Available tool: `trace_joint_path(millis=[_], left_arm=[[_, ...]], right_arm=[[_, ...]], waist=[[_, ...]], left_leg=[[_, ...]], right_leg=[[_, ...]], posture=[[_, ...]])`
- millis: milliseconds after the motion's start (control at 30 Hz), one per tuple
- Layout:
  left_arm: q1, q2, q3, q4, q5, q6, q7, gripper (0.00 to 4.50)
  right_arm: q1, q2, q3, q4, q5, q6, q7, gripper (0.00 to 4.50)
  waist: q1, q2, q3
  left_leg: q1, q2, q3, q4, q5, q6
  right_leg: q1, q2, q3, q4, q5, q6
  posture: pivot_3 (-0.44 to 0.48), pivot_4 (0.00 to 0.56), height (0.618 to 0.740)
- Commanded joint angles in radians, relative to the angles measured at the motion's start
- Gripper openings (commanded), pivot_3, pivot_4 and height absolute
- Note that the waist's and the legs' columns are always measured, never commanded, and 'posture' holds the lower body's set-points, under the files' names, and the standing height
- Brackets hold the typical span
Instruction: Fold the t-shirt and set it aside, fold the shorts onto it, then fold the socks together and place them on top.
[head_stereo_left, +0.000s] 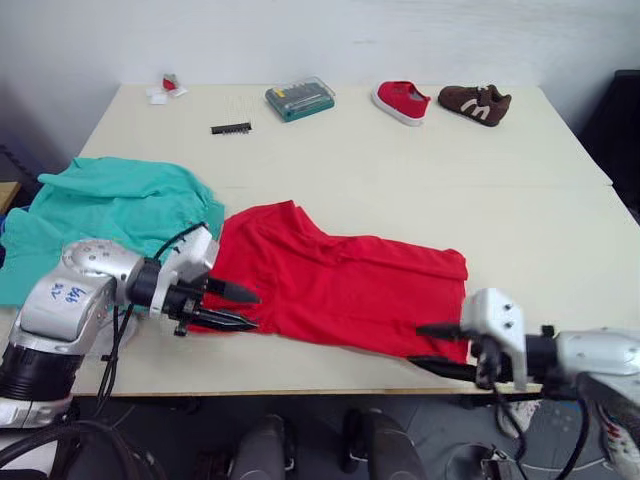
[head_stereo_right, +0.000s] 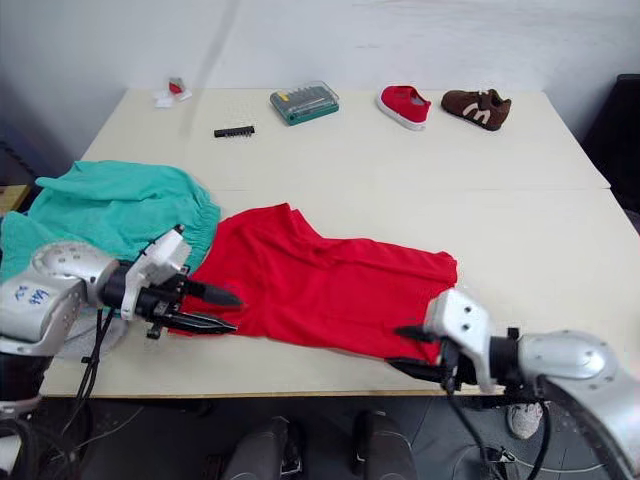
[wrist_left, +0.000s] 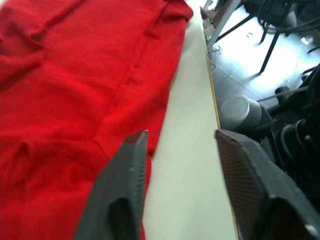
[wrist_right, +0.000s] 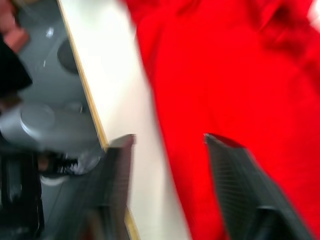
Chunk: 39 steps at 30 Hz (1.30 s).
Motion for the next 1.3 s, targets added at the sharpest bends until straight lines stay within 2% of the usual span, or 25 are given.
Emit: trace_joint_path(millis=[33,100,133,300,433,533,700,900,967,1100,1200,1300], left_arm=[[-0.010,-0.037,-0.038,-0.041,0.014,-0.046,0.032,0.99],[-0.010,-0.072,-0.067,-0.038,0.023,-0.065,0.051,0.31],[-0.011,-0.084,-0.080,-0.035,0.029,-0.070,0.057,0.04],[-0.018,-0.125,-0.127,0.004,0.080,-0.093,0.116,0.04],[-0.027,-0.158,-0.211,0.132,0.220,-0.217,0.170,0.04],[-0.028,-0.165,-0.240,0.216,0.281,-0.305,0.173,0.04],[0.019,-0.126,-0.237,0.307,0.338,-0.453,0.171,0.04],[0.037,-0.099,-0.201,0.295,0.294,-0.458,0.143,0.04],[0.034,-0.101,-0.187,0.286,0.268,-0.437,0.124,0.04],[0.024,-0.114,-0.170,0.271,0.237,-0.403,0.105,0.04],[0.019,-0.120,-0.162,0.260,0.232,-0.385,0.110,0.04],[0.015,-0.123,-0.160,0.252,0.229,-0.372,0.114,0.04]], right_arm=[[-0.003,0.022,0.040,0.026,-0.078,-0.059,-0.042,0.74],[-0.004,0.044,0.057,0.042,-0.095,-0.063,-0.066,0.01],[-0.005,0.058,0.063,0.050,-0.101,-0.062,-0.081,0.00],[0.005,0.100,0.092,0.084,-0.132,-0.064,-0.115,0.00],[0.044,0.094,0.142,0.124,-0.221,-0.086,-0.144,0.00],[0.081,0.078,0.133,0.142,-0.262,-0.107,-0.150,0.00],[0.186,0.012,-0.023,0.168,-0.263,-0.129,-0.102,0.00],[0.279,-0.047,-0.245,0.234,-0.244,-0.178,0.013,0.00],[0.264,-0.043,-0.292,0.225,-0.200,-0.173,0.043,0.00],[0.152,-0.015,-0.317,0.090,0.008,-0.048,0.047,0.00],[0.066,-0.004,-0.255,0.010,0.095,0.037,-0.001,0.00],[0.012,0.014,-0.141,-0.014,0.075,0.063,-0.058,0.00]], waist=[[0.006,0.000,0.000],[0.010,0.000,0.000],[0.011,0.000,0.000],[0.010,-0.001,0.000],[0.011,0.000,-0.001],[0.011,-0.001,-0.002],[0.014,-0.002,-0.007],[0.011,0.000,-0.010],[0.008,0.000,-0.010],[-0.001,0.000,-0.010],[-0.001,0.000,-0.010],[0.005,0.000,-0.010]], left_leg=[[0.000,0.000,0.000,0.000,0.000,0.000],[0.000,0.000,0.000,0.000,0.000,0.001],[0.000,0.000,0.000,0.000,0.000,0.001],[0.000,0.001,0.000,0.000,0.000,0.000],[0.001,0.001,0.001,0.000,0.000,0.001],[0.001,0.001,0.001,0.000,-0.001,0.002],[0.003,0.001,0.000,0.000,-0.005,0.007],[0.010,0.002,0.002,-0.003,-0.005,0.007],[0.012,0.003,0.003,-0.004,-0.006,0.007],[0.014,0.004,0.003,-0.009,-0.004,0.004],[0.014,0.003,0.003,-0.014,-0.002,0.002],[0.013,0.003,0.002,-0.016,-0.001,0.001]], right_leg=[[0.001,0.000,0.000,-0.001,0.000,0.000],[0.001,0.000,0.000,-0.002,0.000,0.000],[0.001,0.000,0.000,-0.001,0.000,0.000],[0.000,0.001,-0.001,0.001,0.000,-0.001],[0.000,0.002,-0.001,0.001,0.000,-0.001],[0.000,0.002,-0.001,0.001,0.000,-0.001],[0.003,0.000,-0.001,0.000,0.000,-0.001],[0.007,0.000,0.000,0.000,-0.001,-0.002],[0.008,0.001,0.000,0.000,-0.002,-0.003],[0.007,0.002,0.001,0.000,-0.003,-0.005],[0.005,0.002,0.001,0.000,-0.003,-0.006],[0.004,0.002,0.001,0.000,-0.003,-0.006]], posture=[[0.000,0.150,0.740],[0.000,0.150,0.740],[0.000,0.150,0.740],[0.000,0.150,0.740],[0.000,0.150,0.740],[0.000,0.150,0.740],[0.000,0.150,0.740],[0.000,0.150,0.740],[0.000,0.150,0.740],[0.000,0.150,0.740],[0.000,0.150,0.740],[0.000,0.150,0.740]])
